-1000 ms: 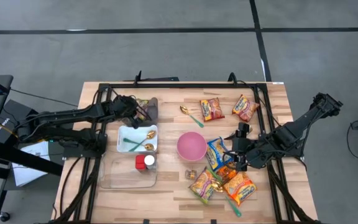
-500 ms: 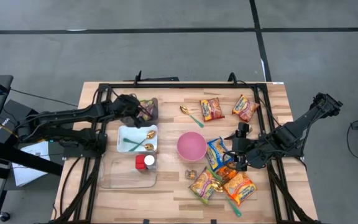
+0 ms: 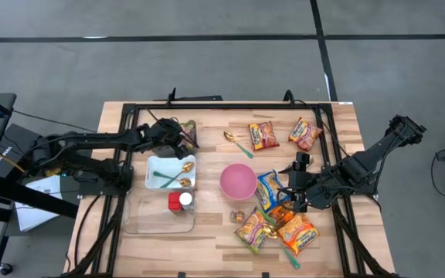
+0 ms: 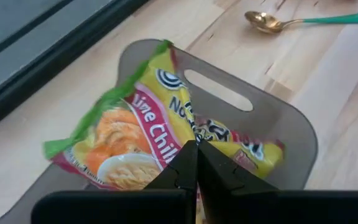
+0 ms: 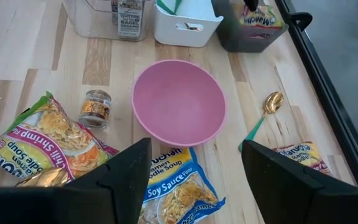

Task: Pick & Place Food Item
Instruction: Put the green noodle pack into the black transparent bin, then put the brown spice bottle into the transparent bin

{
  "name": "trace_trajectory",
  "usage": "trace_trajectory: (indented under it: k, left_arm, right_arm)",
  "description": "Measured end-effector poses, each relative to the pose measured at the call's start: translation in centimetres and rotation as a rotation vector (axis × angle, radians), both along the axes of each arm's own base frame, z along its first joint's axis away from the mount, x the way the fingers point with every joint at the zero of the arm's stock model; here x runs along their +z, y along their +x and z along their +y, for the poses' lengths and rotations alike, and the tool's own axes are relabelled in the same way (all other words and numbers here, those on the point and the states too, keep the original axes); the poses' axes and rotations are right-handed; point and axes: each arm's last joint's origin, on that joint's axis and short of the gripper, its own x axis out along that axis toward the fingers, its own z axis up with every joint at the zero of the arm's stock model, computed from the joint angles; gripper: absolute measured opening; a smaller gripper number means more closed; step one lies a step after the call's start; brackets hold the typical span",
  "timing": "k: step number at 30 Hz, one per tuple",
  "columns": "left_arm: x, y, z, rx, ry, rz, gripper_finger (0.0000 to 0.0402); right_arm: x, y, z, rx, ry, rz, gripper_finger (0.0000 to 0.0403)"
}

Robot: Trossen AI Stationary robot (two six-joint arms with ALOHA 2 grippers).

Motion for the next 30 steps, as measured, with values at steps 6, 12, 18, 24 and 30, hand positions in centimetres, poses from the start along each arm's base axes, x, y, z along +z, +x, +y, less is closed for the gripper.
trace_trajectory:
  k: [6,12,18,24,30]
  left_arm:
    - [-0.9,0.5,0.2,-0.003,-0.011,0.023,0.0007]
    - [-0.6,0.6,0.1,-0.055,-0.043,-0.012,0.0033]
    - [-0.4,0.8,0.0,-0.101,-0.016,-0.016,0.0063]
    - [1.7,0.9,0.0,-0.153,0.106,-0.127,0.0089]
    - [4.8,0.7,-1.8,-0.325,0.213,-0.283,0.0101]
  right_arm:
    - [0.0,0.0,0.0,0.0,0.0,0.001,0.0244]
    - [0.0,0.0,0.0,0.001,0.0,0.001,0.0244]
    - [0.0,0.0,0.0,0.002,0.002,0.003,0.0244]
    - [0.0,0.0,0.0,0.002,0.001,0.004,0.0244]
    - [-0.1,-0.1,0.0,0.004,-0.003,0.011,0.0244]
